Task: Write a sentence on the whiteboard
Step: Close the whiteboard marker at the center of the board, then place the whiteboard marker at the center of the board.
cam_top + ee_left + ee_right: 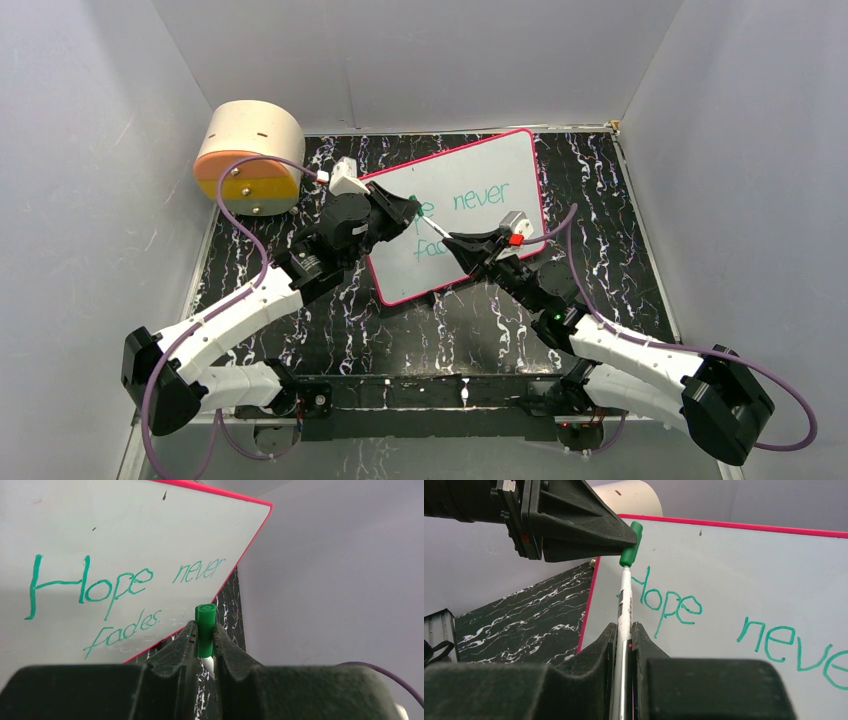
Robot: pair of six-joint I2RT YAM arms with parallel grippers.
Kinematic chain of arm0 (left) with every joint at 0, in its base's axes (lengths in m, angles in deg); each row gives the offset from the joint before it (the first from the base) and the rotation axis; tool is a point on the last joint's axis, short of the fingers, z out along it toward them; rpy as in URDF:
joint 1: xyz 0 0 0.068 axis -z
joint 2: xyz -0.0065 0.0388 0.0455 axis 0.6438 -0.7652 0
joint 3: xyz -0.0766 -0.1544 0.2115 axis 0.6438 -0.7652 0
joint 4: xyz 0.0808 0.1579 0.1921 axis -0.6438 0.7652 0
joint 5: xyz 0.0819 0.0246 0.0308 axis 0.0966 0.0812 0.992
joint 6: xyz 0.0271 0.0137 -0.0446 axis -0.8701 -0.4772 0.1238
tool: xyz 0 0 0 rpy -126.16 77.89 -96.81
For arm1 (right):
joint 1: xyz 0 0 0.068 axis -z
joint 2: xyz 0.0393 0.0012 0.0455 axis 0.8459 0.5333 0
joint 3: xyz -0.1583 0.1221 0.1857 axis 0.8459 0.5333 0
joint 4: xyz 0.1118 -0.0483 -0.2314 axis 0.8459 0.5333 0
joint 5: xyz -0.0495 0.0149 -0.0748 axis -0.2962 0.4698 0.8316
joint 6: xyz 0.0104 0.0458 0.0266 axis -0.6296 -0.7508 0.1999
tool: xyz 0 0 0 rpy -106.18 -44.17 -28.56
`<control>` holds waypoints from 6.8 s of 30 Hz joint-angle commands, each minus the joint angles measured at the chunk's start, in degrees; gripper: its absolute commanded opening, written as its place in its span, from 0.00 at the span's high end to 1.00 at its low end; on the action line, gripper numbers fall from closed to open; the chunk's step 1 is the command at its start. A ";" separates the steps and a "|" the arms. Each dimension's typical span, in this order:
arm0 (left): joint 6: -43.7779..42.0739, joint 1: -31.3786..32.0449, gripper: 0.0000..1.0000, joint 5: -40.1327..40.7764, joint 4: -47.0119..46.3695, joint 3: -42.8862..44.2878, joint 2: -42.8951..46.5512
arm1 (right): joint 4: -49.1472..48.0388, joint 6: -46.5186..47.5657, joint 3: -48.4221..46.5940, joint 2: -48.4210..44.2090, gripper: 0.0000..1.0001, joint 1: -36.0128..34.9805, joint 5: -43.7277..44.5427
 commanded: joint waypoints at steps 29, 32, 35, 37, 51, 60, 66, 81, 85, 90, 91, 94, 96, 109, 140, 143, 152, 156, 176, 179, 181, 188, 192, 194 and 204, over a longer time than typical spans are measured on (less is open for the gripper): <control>2.79 -0.31 1.00 -3.94 -3.88 -1.29 -0.18 | -8.43 -0.49 1.30 -1.65 1.00 0.01 5.89; 3.87 -0.24 1.00 -5.62 -4.27 -1.21 -0.57 | -10.41 -0.66 1.22 -0.58 1.00 -0.01 5.63; 5.17 -0.26 1.00 -6.81 -4.98 -1.41 -0.67 | -13.13 -0.65 1.52 0.26 1.00 -0.05 6.20; 6.14 -0.30 1.00 -7.78 -6.01 -1.79 -0.76 | -15.61 -0.66 1.81 1.03 1.00 0.00 6.59; 11.26 -0.07 1.00 -12.47 -9.08 -4.37 -1.20 | -22.11 -0.16 0.57 5.64 1.00 -0.05 9.56; 8.36 0.31 0.80 -11.85 -6.64 -4.52 -0.12 | -20.88 -0.61 0.43 6.33 1.00 0.05 8.66; 2.97 0.23 0.52 -5.66 -1.32 -2.06 1.98 | -19.33 -0.87 2.24 4.82 1.00 0.02 8.30; -0.22 -2.01 0.46 -7.35 -2.25 4.06 -1.73 | -16.98 -1.12 2.98 3.68 1.00 0.06 5.67; 0.14 -2.80 0.49 -7.02 -1.87 4.67 -2.61 | -16.92 -1.28 3.15 3.46 1.00 -0.02 5.36; 0.52 -3.25 0.57 -7.38 -3.06 4.42 -4.08 | -16.72 -1.24 3.06 3.30 1.00 -0.04 5.08; 0.65 -3.34 0.59 -7.72 -3.34 4.43 -4.32 | -16.64 -1.22 3.06 3.33 1.00 0.04 5.03; 1.26 -3.37 0.68 -8.99 -4.49 4.33 -4.86 | -16.61 -1.20 3.01 3.35 1.00 -0.05 4.98; 1.86 -3.34 0.75 -9.90 -5.21 3.98 -5.02 | -16.63 -1.25 2.89 3.63 1.00 -0.01 4.96; 6.61 -3.31 1.00 -17.94 -9.26 -1.83 -3.44 | -17.77 -2.99 1.60 5.62 1.00 0.01 6.44; -7.74 6.29 0.69 -1.20 -2.66 -7.05 6.66 | 7.03 -11.25 -3.51 -0.22 1.00 1.14 12.14; -11.62 6.03 0.62 3.14 0.82 -4.87 6.97 | 14.08 -9.80 -4.24 -3.46 1.00 1.28 14.31; -22.65 -5.81 0.53 5.15 15.00 3.15 8.71 | 39.68 -9.35 -10.19 -8.88 1.00 5.00 29.09; -26.04 -12.35 0.51 5.69 18.28 4.14 11.12 | 46.56 -10.55 -11.05 -11.46 1.00 9.28 35.24; -39.09 -20.62 0.39 15.69 19.62 -17.70 38.05 | 59.66 -30.49 -4.26 -0.75 0.94 32.21 33.40; -39.93 -20.64 0.39 13.75 20.48 -20.25 42.85 | 60.06 -33.25 -3.54 2.83 0.92 32.91 32.48; -40.58 -20.62 0.39 11.76 20.59 -21.33 45.78 | 60.05 -35.17 -2.77 4.50 0.87 33.12 31.88; -42.96 -20.70 0.39 7.36 18.58 -22.14 53.60 | 60.21 -40.39 0.68 5.84 0.78 33.17 30.38; -42.75 -20.70 0.38 8.58 18.44 -22.29 55.01 | 61.77 -39.57 0.89 2.31 0.52 33.21 29.69; -41.90 -20.70 0.38 8.71 18.51 -22.14 55.64 | 64.02 -39.34 0.30 -0.32 0.40 33.21 29.85; -40.52 -20.70 0.38 7.70 20.33 -19.61 61.65 | 77.78 -29.67 -11.01 -20.17 0.01 33.23 28.49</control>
